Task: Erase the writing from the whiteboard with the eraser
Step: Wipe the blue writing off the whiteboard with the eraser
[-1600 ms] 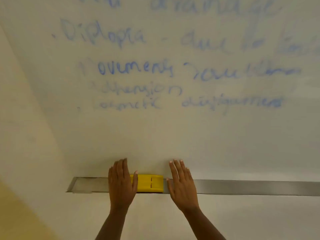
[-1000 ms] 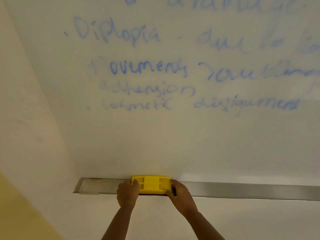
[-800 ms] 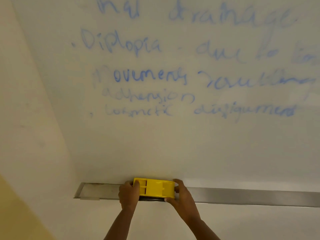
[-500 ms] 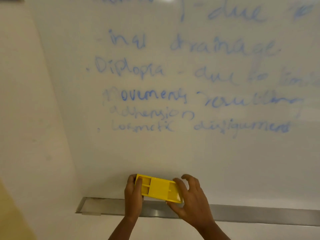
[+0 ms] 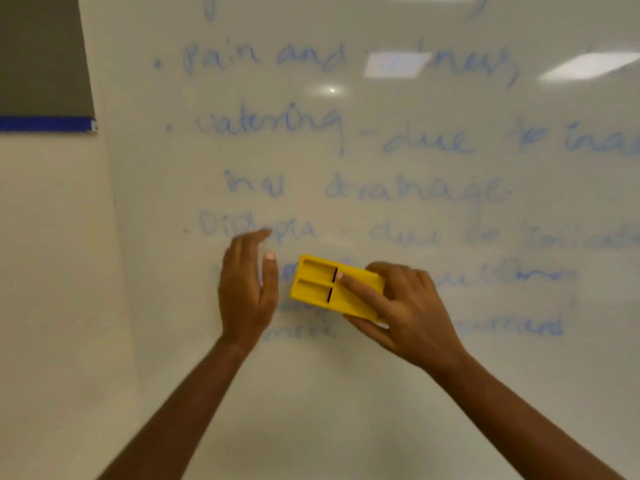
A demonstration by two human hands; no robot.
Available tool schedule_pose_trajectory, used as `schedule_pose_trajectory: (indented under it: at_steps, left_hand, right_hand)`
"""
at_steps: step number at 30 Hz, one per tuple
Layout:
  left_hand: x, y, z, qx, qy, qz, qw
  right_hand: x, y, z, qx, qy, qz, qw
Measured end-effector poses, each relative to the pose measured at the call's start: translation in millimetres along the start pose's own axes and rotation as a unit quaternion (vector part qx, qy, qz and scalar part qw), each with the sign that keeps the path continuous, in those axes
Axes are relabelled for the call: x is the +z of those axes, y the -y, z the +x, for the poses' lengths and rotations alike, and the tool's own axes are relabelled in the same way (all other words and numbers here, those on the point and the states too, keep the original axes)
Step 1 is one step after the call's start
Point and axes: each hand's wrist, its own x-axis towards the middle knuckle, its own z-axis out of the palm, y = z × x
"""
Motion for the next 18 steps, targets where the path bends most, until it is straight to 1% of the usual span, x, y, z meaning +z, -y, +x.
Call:
schedule_pose_trajectory:
  at_steps: [2,4,7,11,14,18]
  left_hand:
    - [-5.1,5.0,37.3,0.059,-0.015,0.073,0.995]
    - [-8.8,7.9,70.9,0.109,-0.022,0.141,0.984]
    - [-13.4,13.9,109.4,0.154,-0.026,0.214,0.964]
    - [-21.4,29.0,138.6,0.134,-0.041,0.259,0.956]
    - [-27.4,47.1,147.7,0.116,-0.039,0.289,0.949]
    - [-32.4,70.2,156.5,0.076,-0.047,0.293,0.952]
  right_hand:
    - [-10.7,-21.8,23.9,-0.011,-0.017,-0.024,1.0]
    - [-22.4,-41.9,49.7,-0.021,-0.039,-0.044,0.998]
    - [-36.0,-65.6,84.9,-0.034,-0.075,-0.075,0.994]
    - [-49.5,-86.3,131.1,-0.041,-0.112,-0.102,0.988]
    - [-57.1,-97.4,166.6,-0.031,-0.126,-0.113,0.985]
    - [-58.2,-108.3,212.7,-0.019,-0.136,-0.143,0.98]
